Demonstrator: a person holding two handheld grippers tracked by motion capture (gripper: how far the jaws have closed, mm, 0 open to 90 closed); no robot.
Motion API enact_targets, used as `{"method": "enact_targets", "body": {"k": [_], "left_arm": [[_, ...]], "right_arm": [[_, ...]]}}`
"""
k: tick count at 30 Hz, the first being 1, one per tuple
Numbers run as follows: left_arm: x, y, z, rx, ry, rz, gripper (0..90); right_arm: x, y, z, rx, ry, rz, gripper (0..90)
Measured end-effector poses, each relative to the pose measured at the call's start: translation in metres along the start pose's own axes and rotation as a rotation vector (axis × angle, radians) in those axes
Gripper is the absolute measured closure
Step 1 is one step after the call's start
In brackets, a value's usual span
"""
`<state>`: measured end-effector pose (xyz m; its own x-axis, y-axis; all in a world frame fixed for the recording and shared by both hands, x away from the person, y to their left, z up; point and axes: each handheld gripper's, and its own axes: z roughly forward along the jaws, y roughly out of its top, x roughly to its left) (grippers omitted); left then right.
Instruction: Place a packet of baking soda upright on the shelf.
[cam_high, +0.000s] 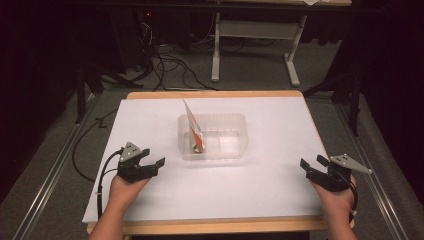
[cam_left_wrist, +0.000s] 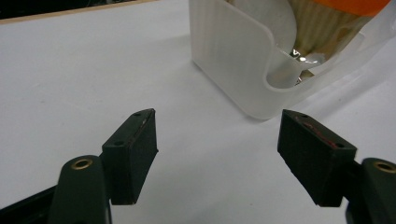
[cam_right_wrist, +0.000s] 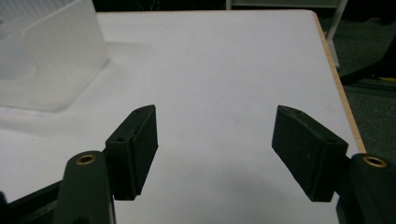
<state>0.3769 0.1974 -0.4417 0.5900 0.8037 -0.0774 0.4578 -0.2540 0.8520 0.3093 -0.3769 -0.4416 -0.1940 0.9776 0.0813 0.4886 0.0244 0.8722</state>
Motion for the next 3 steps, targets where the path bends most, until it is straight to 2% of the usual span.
{"method": "enact_targets", "body": {"k": [2,3], "left_arm": [[-0.0011,-0.0002,-0.0008,0.002,-0.001,0.011,28.6],[-0.0011,-0.0003,-0.0011,0.004,-0.002,0.015,28.6]], "right_arm": [[0.0045,0.0010,0.0019,0.010,0.000,-0.033,30.4],[0.0065,0.0014,0.0024,0.011,0.006,-0.028,29.4]]}}
